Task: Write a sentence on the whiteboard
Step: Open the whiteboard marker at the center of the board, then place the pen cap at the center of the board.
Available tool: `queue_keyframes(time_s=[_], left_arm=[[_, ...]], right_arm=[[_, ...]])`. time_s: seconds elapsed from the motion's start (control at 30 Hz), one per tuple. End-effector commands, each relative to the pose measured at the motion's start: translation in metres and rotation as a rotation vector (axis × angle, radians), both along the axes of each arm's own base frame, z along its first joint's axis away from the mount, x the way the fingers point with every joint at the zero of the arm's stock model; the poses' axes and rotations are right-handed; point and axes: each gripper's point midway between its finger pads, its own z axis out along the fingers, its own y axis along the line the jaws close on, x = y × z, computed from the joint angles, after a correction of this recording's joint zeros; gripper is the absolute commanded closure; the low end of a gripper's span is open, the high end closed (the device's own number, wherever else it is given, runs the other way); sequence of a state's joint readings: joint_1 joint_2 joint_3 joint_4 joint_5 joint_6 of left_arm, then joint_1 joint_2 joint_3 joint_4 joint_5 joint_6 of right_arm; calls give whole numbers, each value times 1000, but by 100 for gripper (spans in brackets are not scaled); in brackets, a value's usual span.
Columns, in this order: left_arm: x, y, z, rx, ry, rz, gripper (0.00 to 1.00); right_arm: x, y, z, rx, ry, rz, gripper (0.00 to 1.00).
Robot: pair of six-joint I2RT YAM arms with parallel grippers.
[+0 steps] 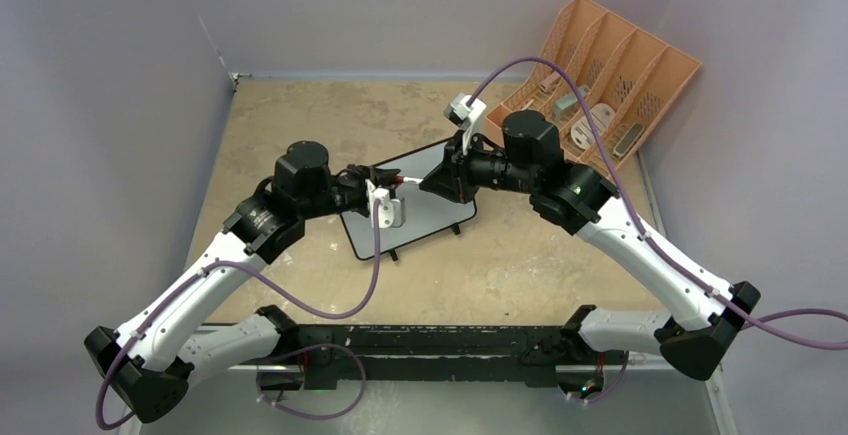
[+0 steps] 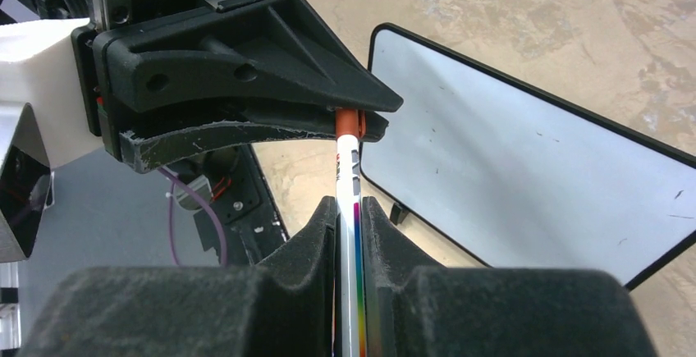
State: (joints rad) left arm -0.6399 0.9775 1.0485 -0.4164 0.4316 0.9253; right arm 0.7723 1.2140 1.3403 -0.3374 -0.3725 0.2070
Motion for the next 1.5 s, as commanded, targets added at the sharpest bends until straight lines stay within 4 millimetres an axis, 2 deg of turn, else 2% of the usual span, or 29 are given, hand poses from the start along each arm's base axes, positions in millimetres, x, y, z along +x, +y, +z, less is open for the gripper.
queue_keyframes(time_s=[0.0, 0.37, 0.53, 0.63, 0.83, 1.0, 1.23, 1.47], left_arm=[[26, 30, -6, 35, -37, 192, 100], [38, 51, -10, 20, -65, 242, 100], [36, 52, -1, -10, -55, 245, 100], [29, 49, 9, -23, -40, 216, 100], [5, 33, 5, -73, 112, 157, 100], [-20, 6, -22, -101, 381, 136, 100], [-43, -31, -65, -72, 535, 164, 100], [-71, -67, -130, 29, 639, 217, 100]], right_arm=[[-9, -27, 25, -8, -79, -40, 100], [-23, -47, 33, -15, -134, -35, 100], [-25, -56, 43, 9, -162, -68, 100], [-16, -65, 58, 48, -202, -157, 100], [18, -97, 78, 127, -282, -448, 100], [33, -122, 85, 196, -320, -627, 100], [44, -140, 73, 220, -325, -762, 100], [49, -157, 64, 231, -335, -858, 100]])
